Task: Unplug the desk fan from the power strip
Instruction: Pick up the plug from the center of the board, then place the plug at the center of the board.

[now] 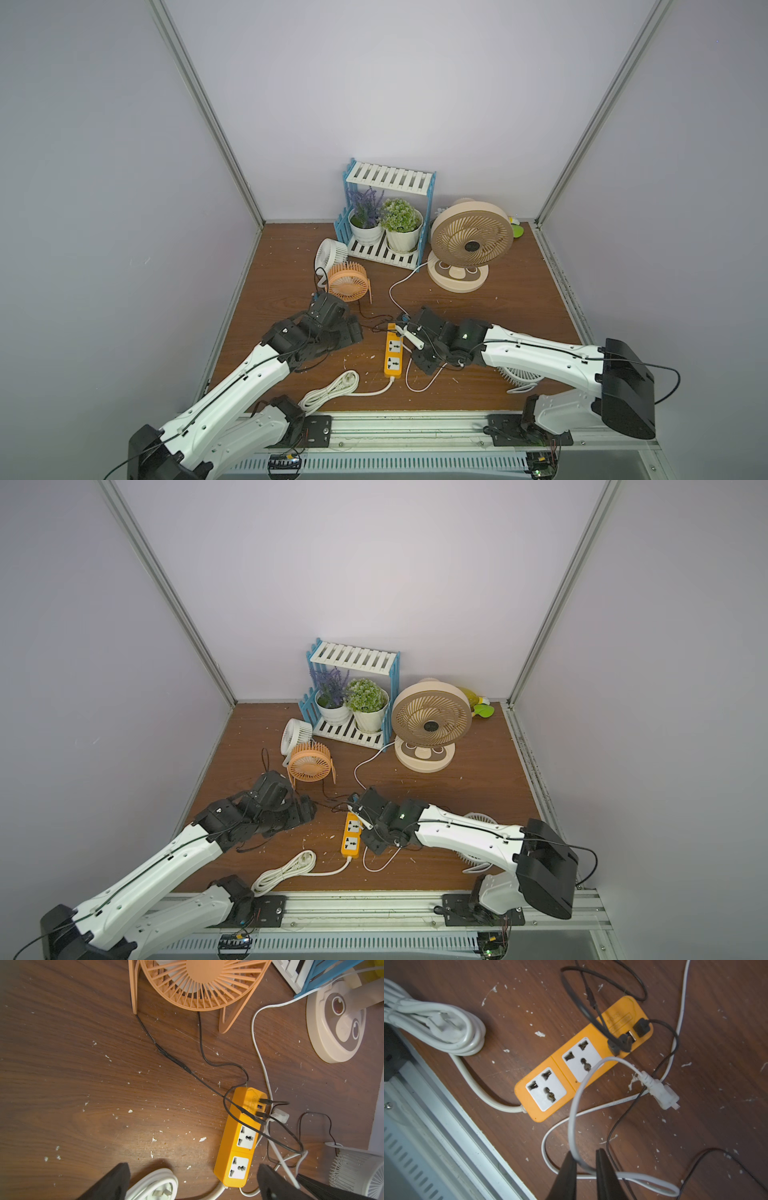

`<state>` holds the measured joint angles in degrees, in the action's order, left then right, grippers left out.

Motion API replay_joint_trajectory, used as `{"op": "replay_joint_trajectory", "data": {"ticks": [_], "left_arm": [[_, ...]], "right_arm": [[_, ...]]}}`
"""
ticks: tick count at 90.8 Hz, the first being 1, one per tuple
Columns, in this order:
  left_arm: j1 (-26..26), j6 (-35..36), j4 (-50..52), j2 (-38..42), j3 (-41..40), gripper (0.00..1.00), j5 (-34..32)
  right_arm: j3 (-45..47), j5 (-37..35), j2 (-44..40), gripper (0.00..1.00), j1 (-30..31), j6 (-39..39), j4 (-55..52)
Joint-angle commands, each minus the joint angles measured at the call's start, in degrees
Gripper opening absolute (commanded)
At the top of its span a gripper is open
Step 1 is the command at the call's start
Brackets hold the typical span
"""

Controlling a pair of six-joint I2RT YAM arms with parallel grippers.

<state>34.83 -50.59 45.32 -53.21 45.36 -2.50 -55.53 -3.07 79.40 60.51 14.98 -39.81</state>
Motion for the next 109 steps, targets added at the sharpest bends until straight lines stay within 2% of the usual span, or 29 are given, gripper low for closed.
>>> {"op": "replay_joint_trajectory", "data": {"ticks": [1,5,18,28,45,65,79,91,102,109], "left_arm": [[-0.6,-0.2,0.1,1.1,-0.9,0.99,0.1],[-0.6,-0.3,0.2,1.3,-0.9,0.99,0.2],[-0.6,-1.0,0.2,1.3,-0.9,0.99,0.4],[-0.6,-1.0,0.2,1.3,-0.9,0.99,0.4],[-0.6,-1.2,0.2,1.7,-1.1,0.99,0.3],[-0.6,-1.4,0.3,2.9,-1.4,0.99,-0.2],[-0.6,-1.6,0.5,4.1,-1.9,0.99,-0.6],[-0.6,-1.5,0.4,5.0,-2.3,0.99,-0.7],[-0.6,-1.0,0.5,4.7,-2.1,0.99,-0.1],[-0.6,-0.6,0.4,4.1,-1.9,0.99,0.5]], "right_arm": [[-0.6,-6.0,-3.8,0.07,-0.2,-1.0,-3.1],[-0.6,-8.1,-4.9,0.0,-0.7,-0.3,-4.2],[-1.0,-14.0,-8.4,0.0,-3.8,2.0,-7.5],[-2.1,-16.6,-10.0,0.0,-8.3,4.2,-8.4],[-5.4,-20.8,-12.5,0.0,-16.9,7.5,-3.1],[-10.8,-16.1,-13.0,0.0,-21.5,4.6,8.7],[-8.6,-11.3,-14.4,0.0,-22.3,1.9,20.8],[-7.9,-10.0,-15.0,0.0,-22.8,-2.7,30.3],[-12.2,-8.2,-11.9,0.0,-24.0,-6.2,31.8],[-15.5,-11.6,-10.0,0.0,-24.5,-7.3,29.9]]}}
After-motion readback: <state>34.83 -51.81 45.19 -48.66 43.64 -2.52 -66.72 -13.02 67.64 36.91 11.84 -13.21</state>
